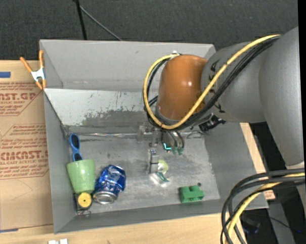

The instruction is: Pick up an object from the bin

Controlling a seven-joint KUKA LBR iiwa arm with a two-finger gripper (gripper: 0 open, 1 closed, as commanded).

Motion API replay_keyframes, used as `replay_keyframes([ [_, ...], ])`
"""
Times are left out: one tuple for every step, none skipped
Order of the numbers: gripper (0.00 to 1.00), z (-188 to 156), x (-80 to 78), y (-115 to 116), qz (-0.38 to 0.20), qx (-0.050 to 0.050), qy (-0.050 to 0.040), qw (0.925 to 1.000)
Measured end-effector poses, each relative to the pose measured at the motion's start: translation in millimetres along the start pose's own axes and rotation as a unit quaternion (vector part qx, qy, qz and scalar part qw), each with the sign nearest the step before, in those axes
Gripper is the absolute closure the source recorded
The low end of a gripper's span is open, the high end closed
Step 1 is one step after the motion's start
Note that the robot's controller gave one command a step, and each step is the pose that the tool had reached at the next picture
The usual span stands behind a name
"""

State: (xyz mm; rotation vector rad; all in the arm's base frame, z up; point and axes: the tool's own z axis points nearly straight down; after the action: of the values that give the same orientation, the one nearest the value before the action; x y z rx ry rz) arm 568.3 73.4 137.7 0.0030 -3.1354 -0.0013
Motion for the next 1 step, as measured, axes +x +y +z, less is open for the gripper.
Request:
replay_keyframes([
  [0.0, 72.3, 6.5, 77.3, -0.049, 0.0, -0.0006, 0.9988],
])
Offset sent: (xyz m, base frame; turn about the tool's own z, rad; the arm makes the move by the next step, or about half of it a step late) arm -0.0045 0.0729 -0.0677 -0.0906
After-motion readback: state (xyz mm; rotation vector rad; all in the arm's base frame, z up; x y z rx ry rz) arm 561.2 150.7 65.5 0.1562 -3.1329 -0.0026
